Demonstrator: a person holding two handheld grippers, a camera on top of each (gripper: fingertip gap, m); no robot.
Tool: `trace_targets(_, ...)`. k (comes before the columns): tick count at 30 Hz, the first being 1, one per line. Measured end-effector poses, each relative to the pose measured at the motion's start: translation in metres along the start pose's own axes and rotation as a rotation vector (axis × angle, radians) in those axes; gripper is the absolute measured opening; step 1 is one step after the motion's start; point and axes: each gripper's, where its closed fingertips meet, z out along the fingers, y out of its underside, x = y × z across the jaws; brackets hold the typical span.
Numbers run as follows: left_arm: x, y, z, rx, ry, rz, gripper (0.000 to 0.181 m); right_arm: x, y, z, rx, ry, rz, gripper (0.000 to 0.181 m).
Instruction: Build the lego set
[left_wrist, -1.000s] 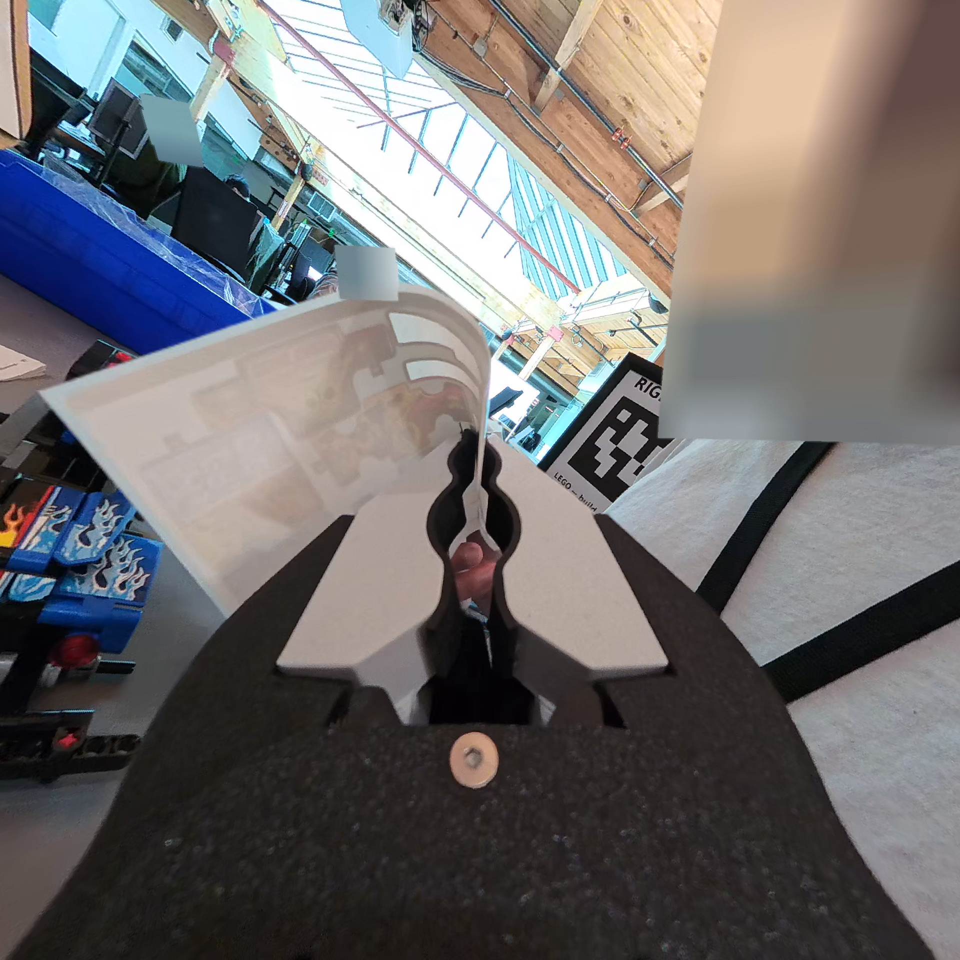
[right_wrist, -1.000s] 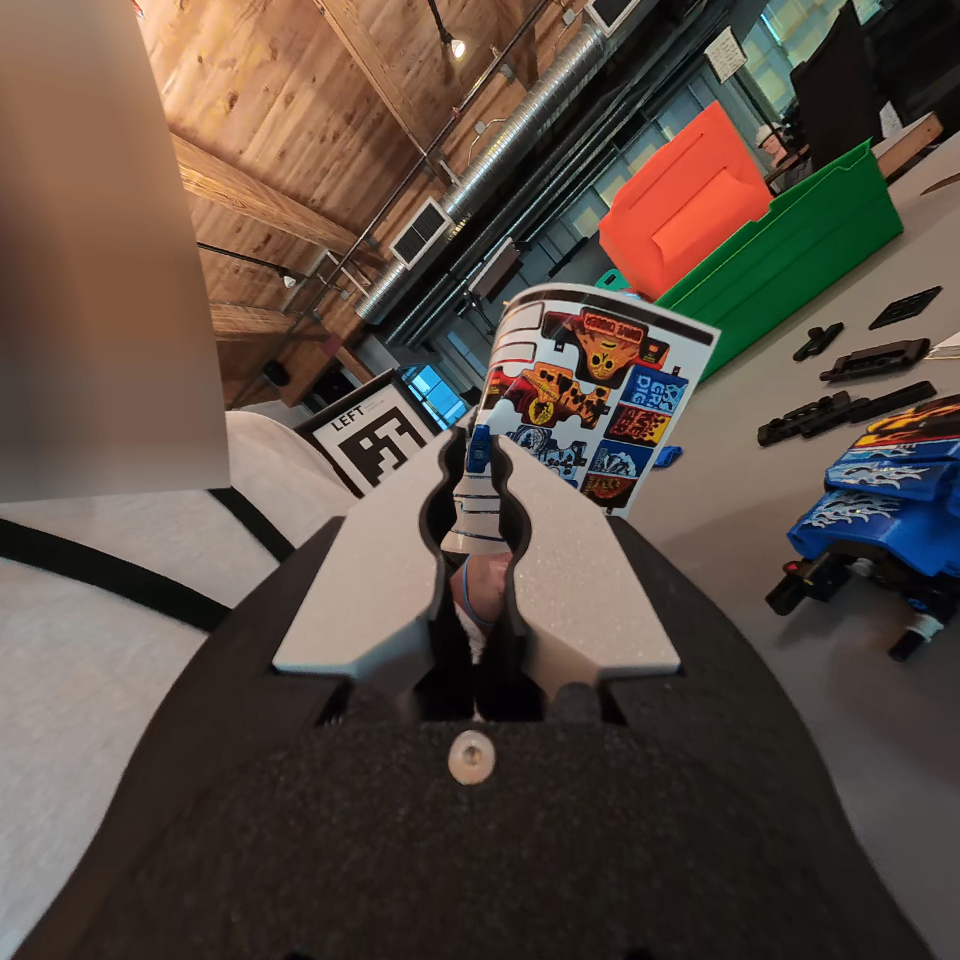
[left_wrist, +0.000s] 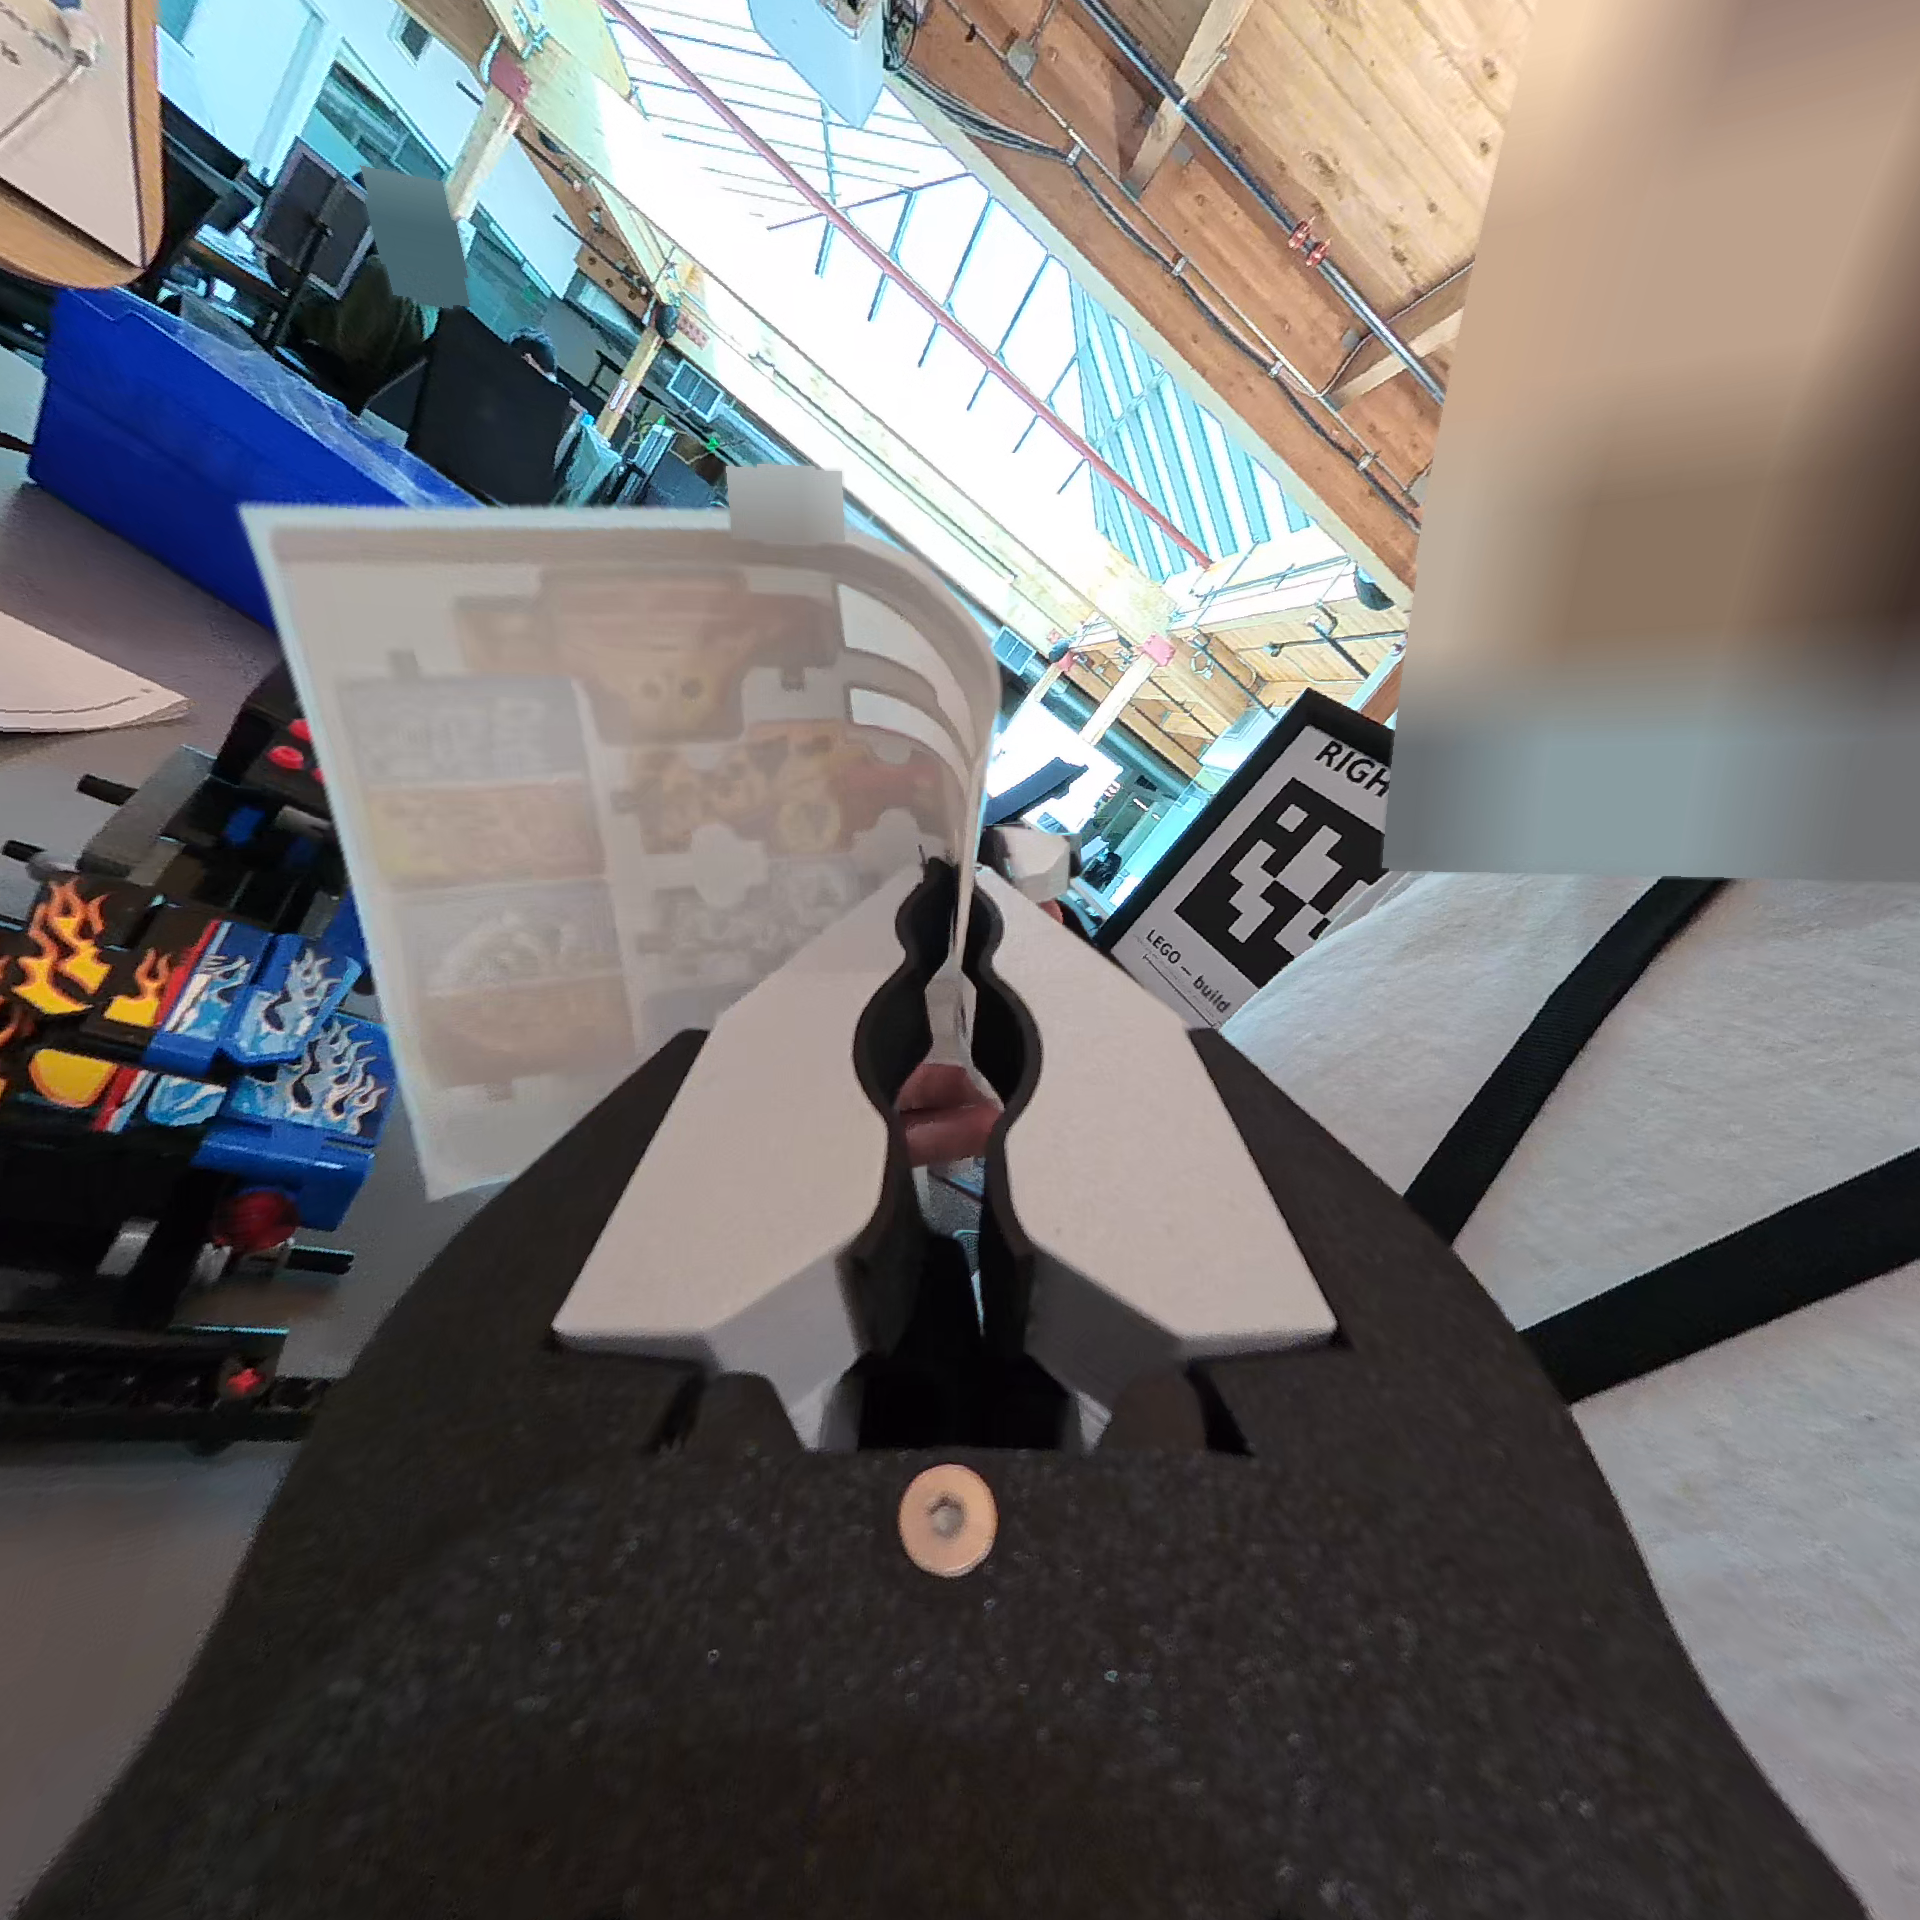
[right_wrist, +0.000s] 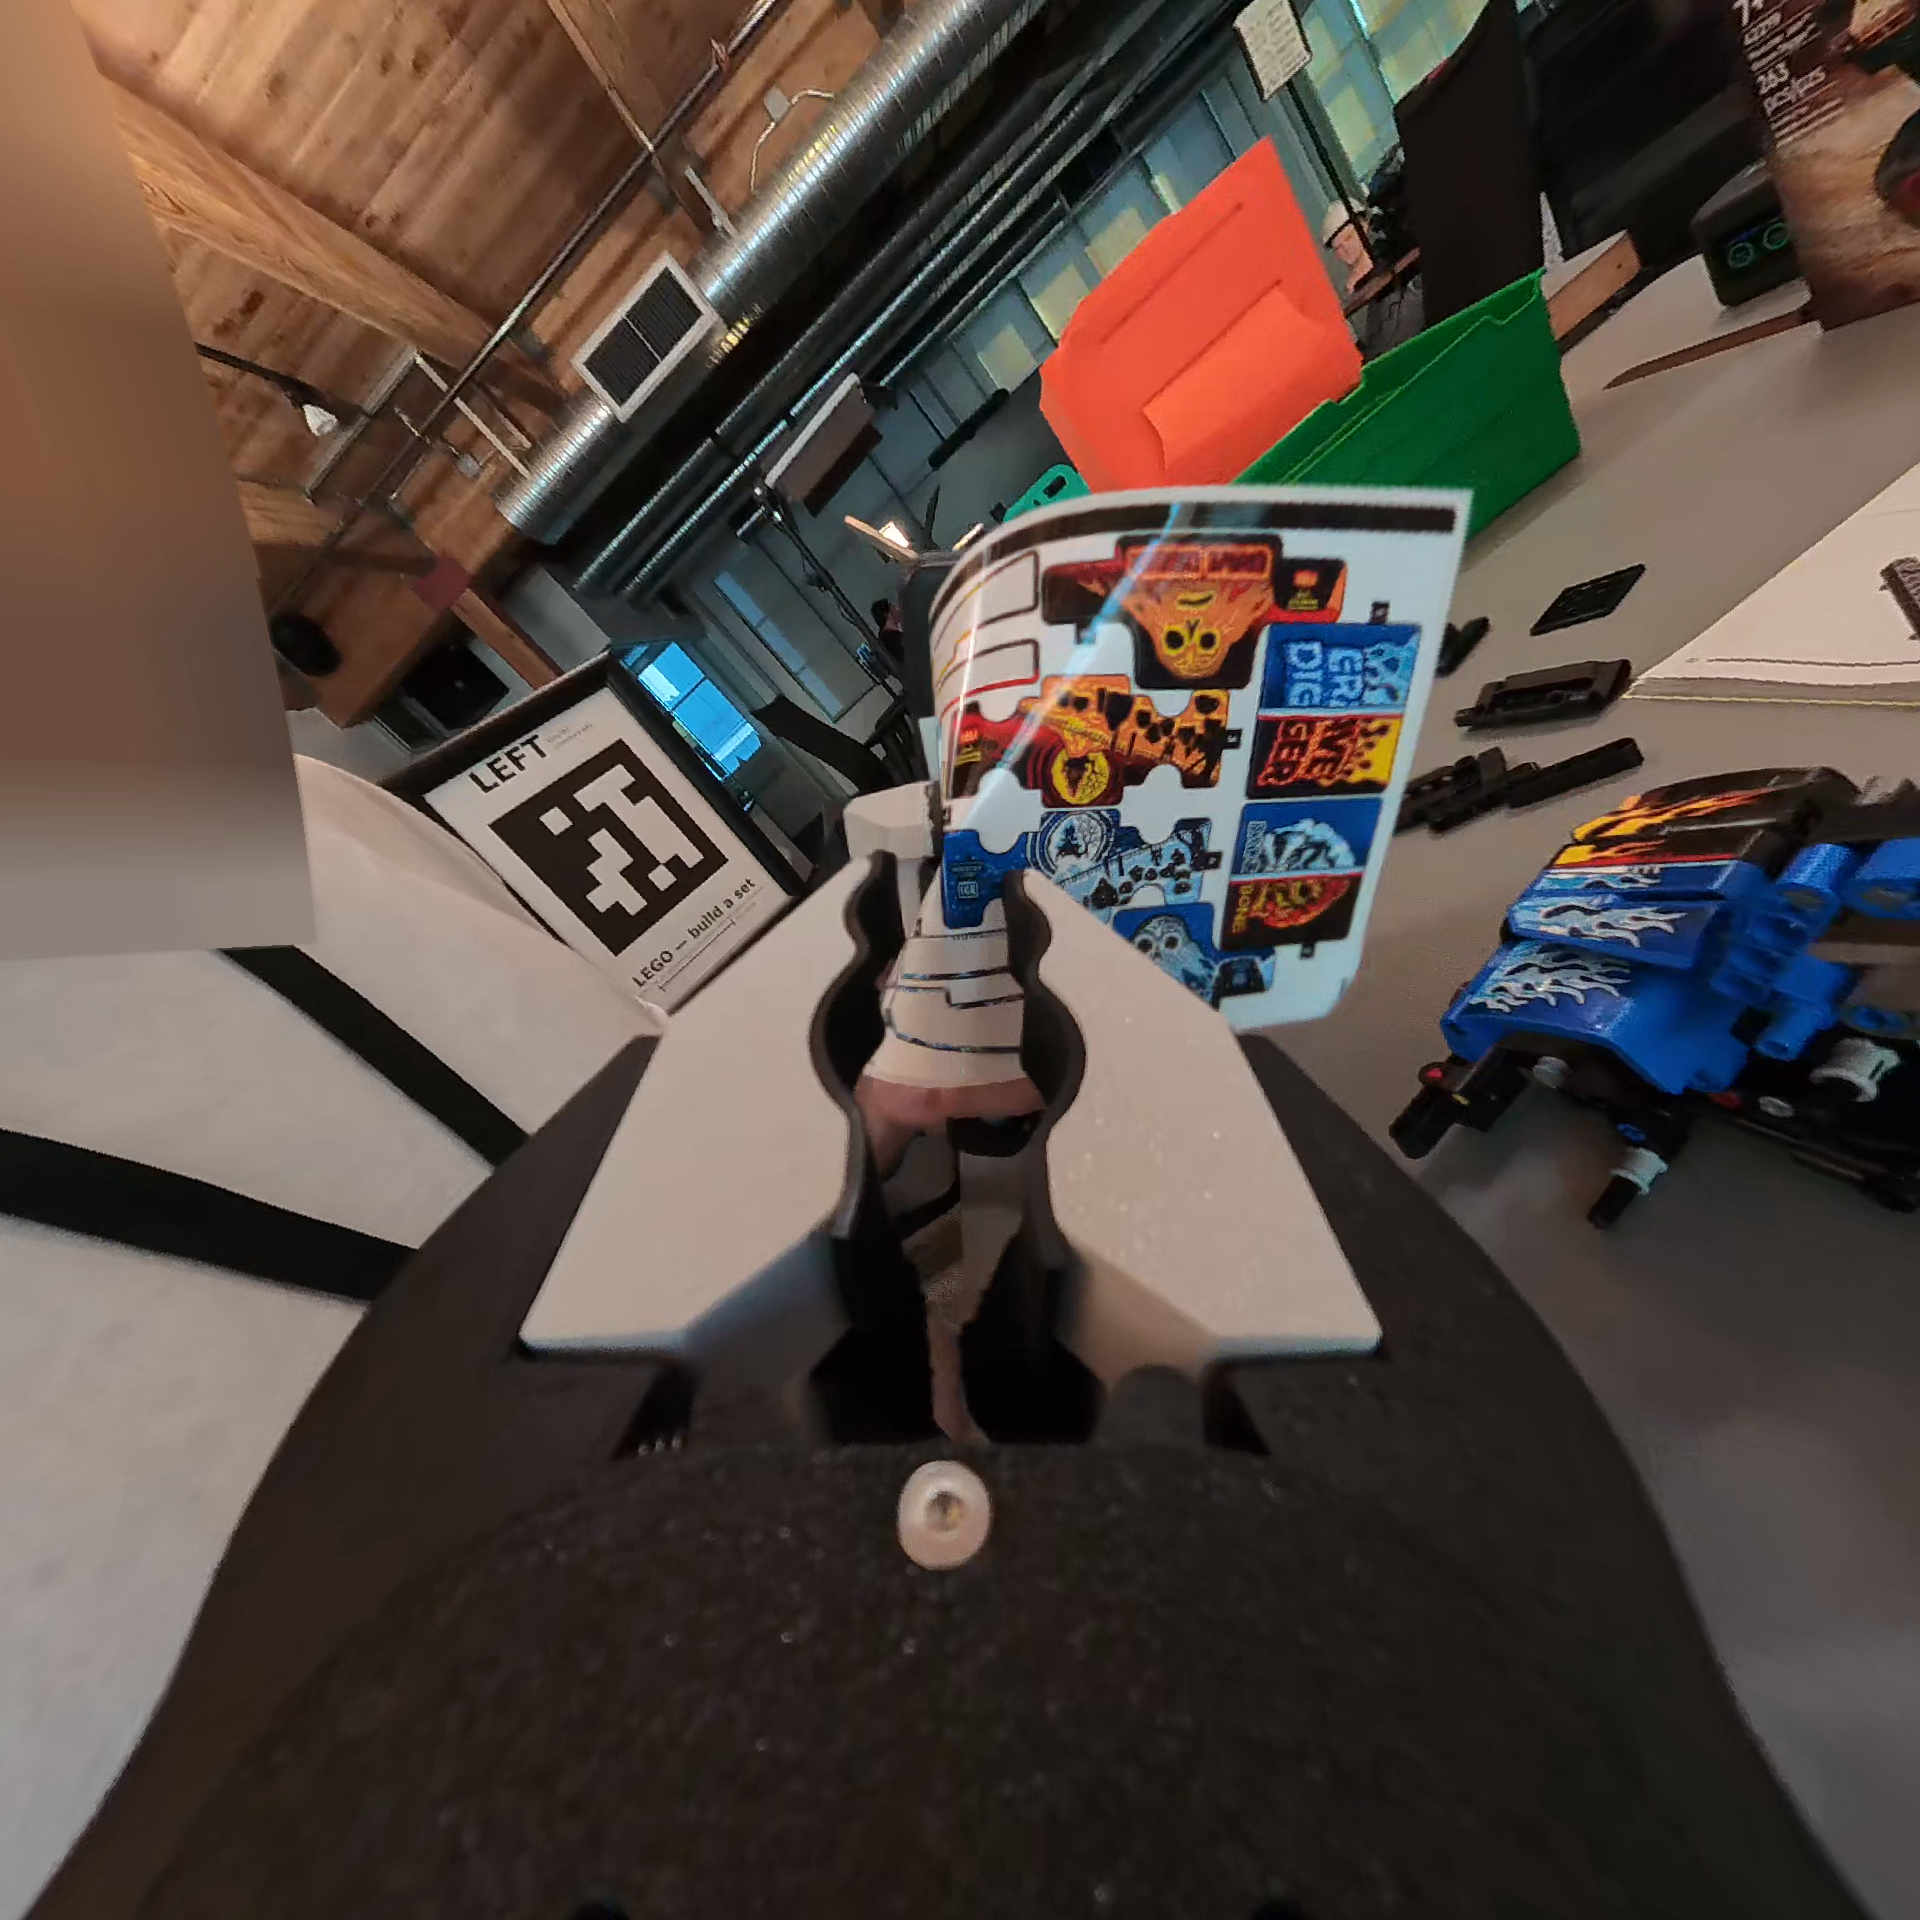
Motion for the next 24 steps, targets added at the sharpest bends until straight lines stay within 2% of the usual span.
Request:
trace_targets(8,0.004,0.003,0.004,0.002,0.023,0.003,0.0,-0.005,-0.007,-0.005,0.067,-0.096,0.096,0.003)
trace_targets(24,0.0,0.002,0.002,0.0,-0.004,0.012,0.0,0.004,-0.008,-0.011,0.089,-0.061,0.103,0.0)
